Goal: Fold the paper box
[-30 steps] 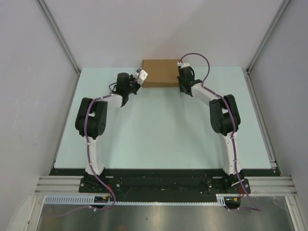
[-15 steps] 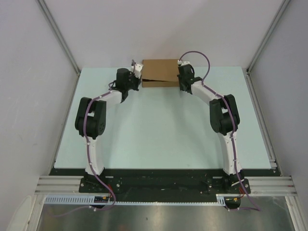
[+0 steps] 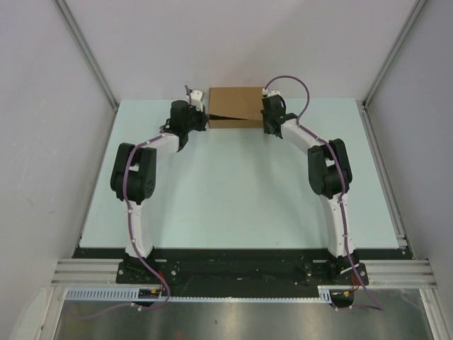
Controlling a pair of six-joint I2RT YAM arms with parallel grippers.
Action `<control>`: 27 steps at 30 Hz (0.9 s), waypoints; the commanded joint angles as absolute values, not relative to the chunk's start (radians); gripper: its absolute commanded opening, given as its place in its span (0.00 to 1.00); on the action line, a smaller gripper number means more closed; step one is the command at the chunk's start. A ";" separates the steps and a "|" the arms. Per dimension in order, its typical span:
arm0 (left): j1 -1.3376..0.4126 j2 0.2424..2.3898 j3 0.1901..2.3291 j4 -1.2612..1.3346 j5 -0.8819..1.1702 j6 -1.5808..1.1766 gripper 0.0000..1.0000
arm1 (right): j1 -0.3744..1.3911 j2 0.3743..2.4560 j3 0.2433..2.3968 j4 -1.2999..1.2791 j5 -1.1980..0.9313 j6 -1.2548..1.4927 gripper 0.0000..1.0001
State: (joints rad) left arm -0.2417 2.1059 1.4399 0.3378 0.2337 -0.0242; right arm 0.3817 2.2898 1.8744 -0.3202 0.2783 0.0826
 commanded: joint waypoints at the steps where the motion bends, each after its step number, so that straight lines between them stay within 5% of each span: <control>1: -0.262 2.121 1.459 0.443 0.267 -0.120 0.00 | 0.390 2.324 1.925 -0.219 0.210 0.126 0.00; 16: -0.275 2.282 1.785 0.101 0.149 -0.164 0.01 | 0.370 2.365 1.939 -0.193 0.173 0.187 0.00; 27: -0.302 2.260 1.766 0.028 0.057 -0.043 0.02 | 0.368 2.376 1.936 -0.206 0.172 0.196 0.00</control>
